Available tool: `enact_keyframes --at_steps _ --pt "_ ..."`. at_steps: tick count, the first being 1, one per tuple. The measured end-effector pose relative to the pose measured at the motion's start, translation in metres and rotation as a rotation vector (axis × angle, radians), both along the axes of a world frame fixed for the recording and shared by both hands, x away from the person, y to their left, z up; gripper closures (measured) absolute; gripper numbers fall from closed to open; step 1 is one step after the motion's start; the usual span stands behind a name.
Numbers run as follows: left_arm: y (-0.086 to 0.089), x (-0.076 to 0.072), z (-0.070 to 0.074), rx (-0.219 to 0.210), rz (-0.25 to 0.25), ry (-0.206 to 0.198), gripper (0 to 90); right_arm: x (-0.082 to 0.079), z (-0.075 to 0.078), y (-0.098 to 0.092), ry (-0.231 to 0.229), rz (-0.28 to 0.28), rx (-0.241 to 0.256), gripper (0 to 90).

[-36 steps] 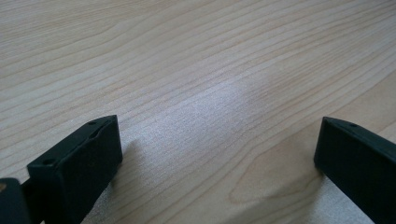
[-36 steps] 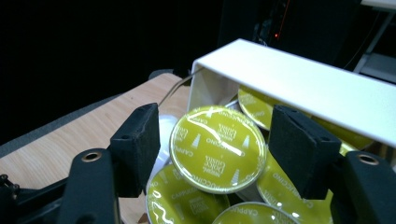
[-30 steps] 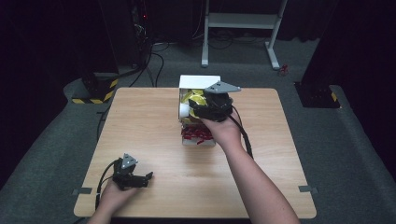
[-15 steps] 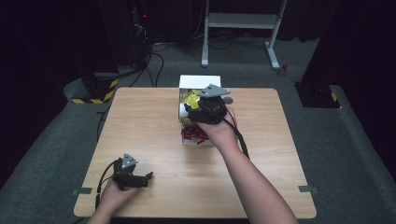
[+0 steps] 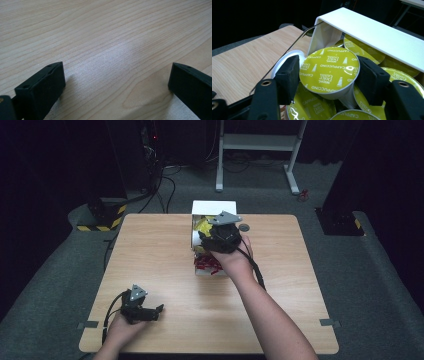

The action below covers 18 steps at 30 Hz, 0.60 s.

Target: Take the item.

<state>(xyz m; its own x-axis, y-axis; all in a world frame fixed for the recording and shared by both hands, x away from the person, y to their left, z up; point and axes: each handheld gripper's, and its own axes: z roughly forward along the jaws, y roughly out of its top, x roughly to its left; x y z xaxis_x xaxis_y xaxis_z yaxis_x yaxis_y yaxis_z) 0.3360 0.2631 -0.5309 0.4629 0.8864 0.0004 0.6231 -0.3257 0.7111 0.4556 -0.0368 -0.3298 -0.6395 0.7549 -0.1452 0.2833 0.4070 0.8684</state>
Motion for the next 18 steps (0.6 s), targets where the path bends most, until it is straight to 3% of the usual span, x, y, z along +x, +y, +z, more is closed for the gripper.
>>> enact_keyframes --at_steps 18 --pt "-0.0001 -0.0001 0.0 0.0 0.0 0.001 1.3 -0.0059 0.0014 -0.0073 -0.004 0.015 0.05 40.2"
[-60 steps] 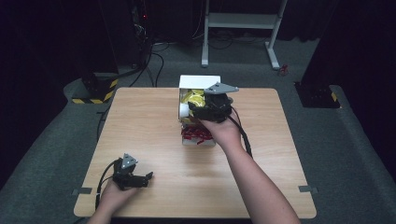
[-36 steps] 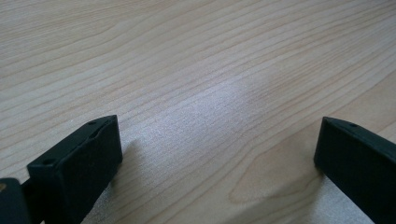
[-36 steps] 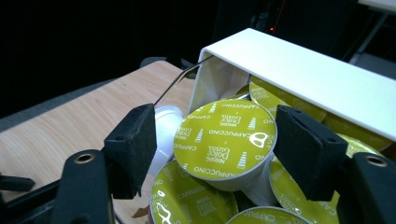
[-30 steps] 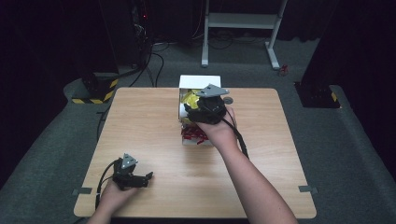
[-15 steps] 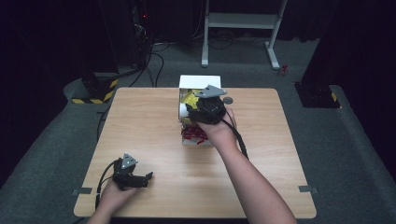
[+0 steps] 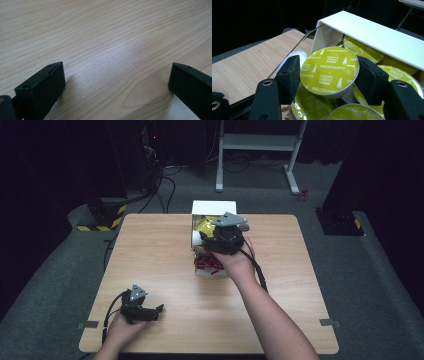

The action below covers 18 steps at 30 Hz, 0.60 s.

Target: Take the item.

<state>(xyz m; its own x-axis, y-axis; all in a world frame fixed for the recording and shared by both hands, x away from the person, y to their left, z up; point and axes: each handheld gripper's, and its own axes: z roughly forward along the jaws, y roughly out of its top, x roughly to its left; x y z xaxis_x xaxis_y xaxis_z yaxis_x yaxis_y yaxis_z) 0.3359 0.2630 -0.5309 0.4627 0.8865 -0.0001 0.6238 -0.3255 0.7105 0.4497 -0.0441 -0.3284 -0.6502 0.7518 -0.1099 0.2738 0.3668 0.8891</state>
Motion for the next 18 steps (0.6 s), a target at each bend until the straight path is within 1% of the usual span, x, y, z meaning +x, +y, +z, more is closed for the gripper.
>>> enact_keyframes --at_steps 7,8,18 --pt "0.0 0.0 0.0 0.0 0.002 0.0 1.4 -0.004 0.002 -0.002 -0.009 0.001 0.016 40.1" --pt "0.0 0.0 0.0 0.0 0.002 0.0 1.4 -0.004 0.003 -0.003 -0.018 0.005 0.016 40.2" --pt "0.0 0.0 0.0 0.0 0.002 0.0 1.4 -0.012 0.01 -0.008 -0.03 0.004 0.042 40.2"
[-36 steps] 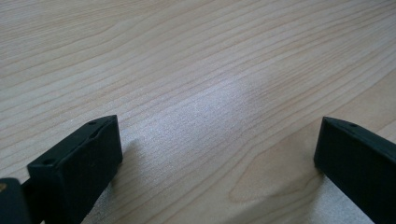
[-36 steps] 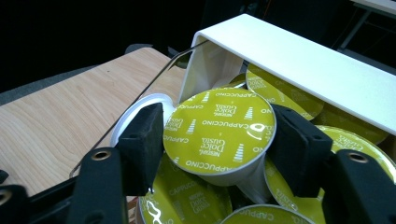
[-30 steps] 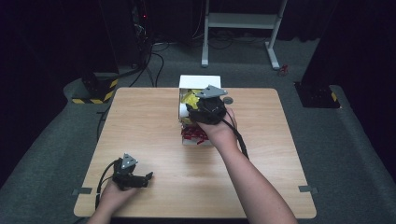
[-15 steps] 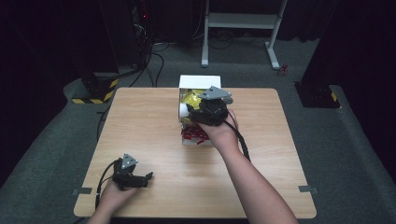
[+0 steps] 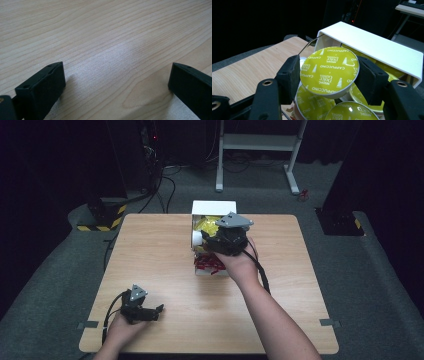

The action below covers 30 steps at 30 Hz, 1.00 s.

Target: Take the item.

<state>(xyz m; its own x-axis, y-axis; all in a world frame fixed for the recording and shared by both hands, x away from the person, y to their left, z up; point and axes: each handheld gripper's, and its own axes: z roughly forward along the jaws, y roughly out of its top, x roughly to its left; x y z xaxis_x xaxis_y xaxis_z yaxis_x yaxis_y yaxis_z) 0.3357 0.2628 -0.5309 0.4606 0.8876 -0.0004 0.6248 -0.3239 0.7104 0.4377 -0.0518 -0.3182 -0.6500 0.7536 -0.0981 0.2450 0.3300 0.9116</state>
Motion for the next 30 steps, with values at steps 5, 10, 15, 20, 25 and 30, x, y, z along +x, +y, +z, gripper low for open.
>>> enact_keyframes --at_steps 5,10,15,20,25,30 --pt "0.0 0.0 0.0 0.0 -0.001 0.0 1.4 -0.001 0.002 -0.002 -0.009 0.005 0.003 40.2" --pt "0.0 0.0 0.0 0.0 -0.001 0.0 1.4 -0.003 0.003 -0.005 -0.011 0.003 0.013 40.2" --pt "0.0 0.0 0.0 0.0 -0.001 0.0 1.4 -0.004 0.004 -0.006 -0.015 0.003 0.019 40.2" --pt "0.0 0.0 0.0 0.0 -0.001 0.0 1.4 -0.007 0.006 -0.009 -0.015 0.005 0.026 40.2" --pt "0.0 0.0 0.0 0.0 -0.001 0.0 1.4 -0.01 0.007 -0.011 -0.02 0.006 0.024 40.2" --pt "0.0 0.0 0.0 0.001 -0.001 0.0 1.4 -0.015 0.01 -0.017 -0.028 0.006 0.029 40.2"
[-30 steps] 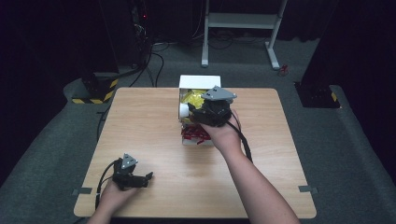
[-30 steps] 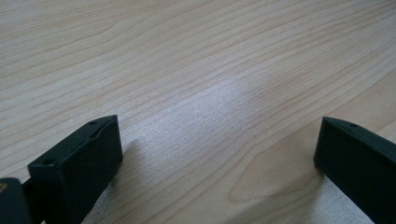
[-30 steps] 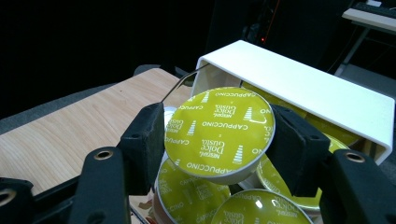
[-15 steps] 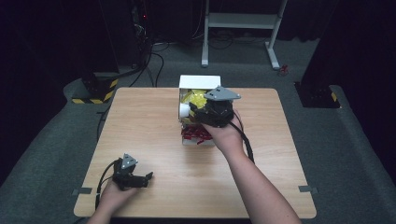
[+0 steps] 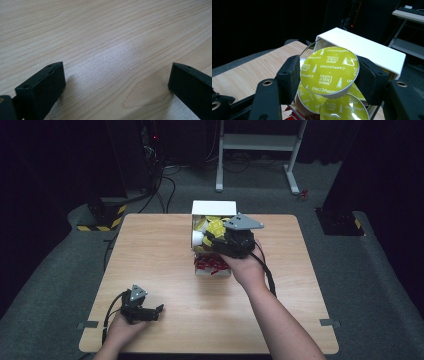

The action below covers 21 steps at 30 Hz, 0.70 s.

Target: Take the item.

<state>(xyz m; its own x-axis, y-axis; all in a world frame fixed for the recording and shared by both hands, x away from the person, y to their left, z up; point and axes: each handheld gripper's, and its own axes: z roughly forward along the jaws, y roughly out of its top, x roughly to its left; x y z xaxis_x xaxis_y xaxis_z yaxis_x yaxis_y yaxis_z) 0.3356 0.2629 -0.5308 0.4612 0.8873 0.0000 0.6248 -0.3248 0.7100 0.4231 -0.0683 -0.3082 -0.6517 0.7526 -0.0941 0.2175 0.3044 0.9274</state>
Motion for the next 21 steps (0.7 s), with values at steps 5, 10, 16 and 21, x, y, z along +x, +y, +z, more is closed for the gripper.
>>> enact_keyframes --at_steps 5,10,16,21 --pt "0.0 0.0 0.0 0.0 0.0 0.0 1.4 -0.004 0.002 -0.004 -0.004 0.001 0.006 40.2" --pt "0.0 0.0 0.0 0.001 0.001 0.0 1.4 -0.011 0.002 -0.01 -0.009 0.01 0.017 40.2" --pt "0.0 0.0 0.0 0.001 0.0 0.0 1.4 -0.02 0.002 -0.02 -0.016 0.011 0.03 40.3" --pt "0.0 0.0 0.0 0.006 0.003 -0.006 1.6 -0.023 0.001 -0.028 -0.02 0.012 0.044 40.2"
